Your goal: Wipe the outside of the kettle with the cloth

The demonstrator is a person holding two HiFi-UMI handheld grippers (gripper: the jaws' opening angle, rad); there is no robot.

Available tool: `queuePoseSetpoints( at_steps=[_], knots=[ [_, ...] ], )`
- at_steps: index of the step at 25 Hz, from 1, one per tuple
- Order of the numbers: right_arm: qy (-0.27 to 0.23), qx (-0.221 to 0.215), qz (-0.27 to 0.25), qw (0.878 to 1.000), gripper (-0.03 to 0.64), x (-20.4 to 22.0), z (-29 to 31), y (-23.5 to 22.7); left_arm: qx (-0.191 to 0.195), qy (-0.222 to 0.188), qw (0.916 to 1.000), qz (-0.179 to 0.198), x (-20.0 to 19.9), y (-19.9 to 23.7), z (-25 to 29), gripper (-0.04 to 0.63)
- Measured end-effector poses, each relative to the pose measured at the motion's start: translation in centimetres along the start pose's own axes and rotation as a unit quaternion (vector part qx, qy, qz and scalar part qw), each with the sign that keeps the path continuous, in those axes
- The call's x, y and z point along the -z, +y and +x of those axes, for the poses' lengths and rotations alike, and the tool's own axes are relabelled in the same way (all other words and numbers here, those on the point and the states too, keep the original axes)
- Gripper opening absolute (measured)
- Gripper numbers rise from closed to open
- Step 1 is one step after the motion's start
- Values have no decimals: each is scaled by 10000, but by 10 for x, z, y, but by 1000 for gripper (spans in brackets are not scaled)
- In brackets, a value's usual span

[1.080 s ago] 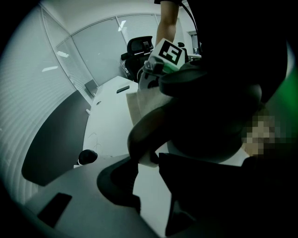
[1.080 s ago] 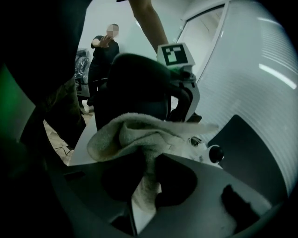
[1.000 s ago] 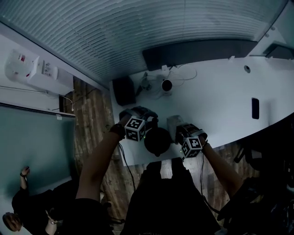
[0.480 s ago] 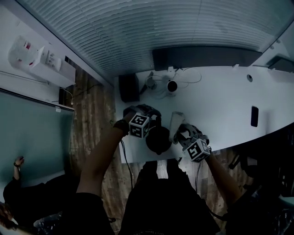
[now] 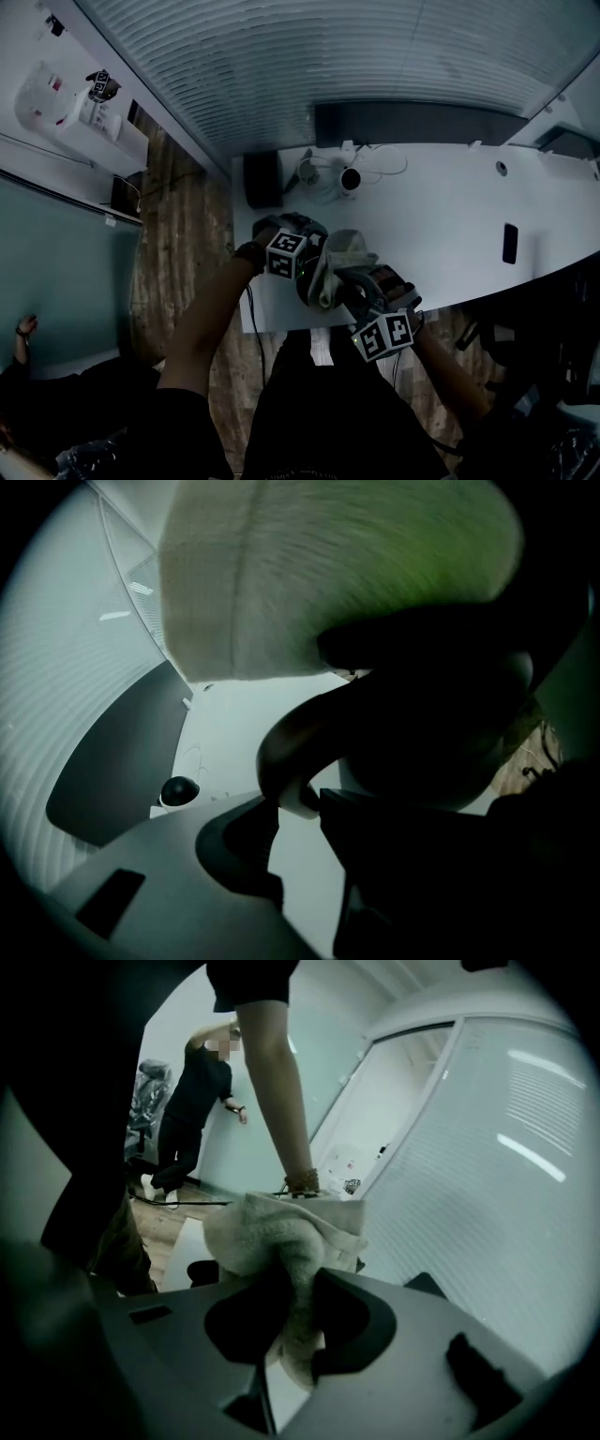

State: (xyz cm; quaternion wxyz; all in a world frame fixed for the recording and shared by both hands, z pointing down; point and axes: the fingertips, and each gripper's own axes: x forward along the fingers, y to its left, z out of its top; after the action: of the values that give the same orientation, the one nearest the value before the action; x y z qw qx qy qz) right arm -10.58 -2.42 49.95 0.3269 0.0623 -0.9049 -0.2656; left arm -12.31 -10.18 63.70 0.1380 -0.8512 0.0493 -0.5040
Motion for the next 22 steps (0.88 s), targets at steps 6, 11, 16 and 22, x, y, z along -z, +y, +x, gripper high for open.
queuePoseSetpoints(
  at_steps=[6,11,16,22],
  knots=[
    [189,-427,-755,9961,77,-33,5,40,-86,-140,9998,-138,-4,0,-2,127],
    [-364,-863,477,9945,77,-64,-18,61,-259,-183,9994,-125,-1,-2,-2,127],
    [-2291,-304,4167,8792,75,-85,-67,15,-676,-314,9954,-606,15,-4,-5,129],
    [-3674,563,6329,6792,75,-25,-131,-33,-1884,-1375,9257,-2979,56,0,-62,129]
  ],
)
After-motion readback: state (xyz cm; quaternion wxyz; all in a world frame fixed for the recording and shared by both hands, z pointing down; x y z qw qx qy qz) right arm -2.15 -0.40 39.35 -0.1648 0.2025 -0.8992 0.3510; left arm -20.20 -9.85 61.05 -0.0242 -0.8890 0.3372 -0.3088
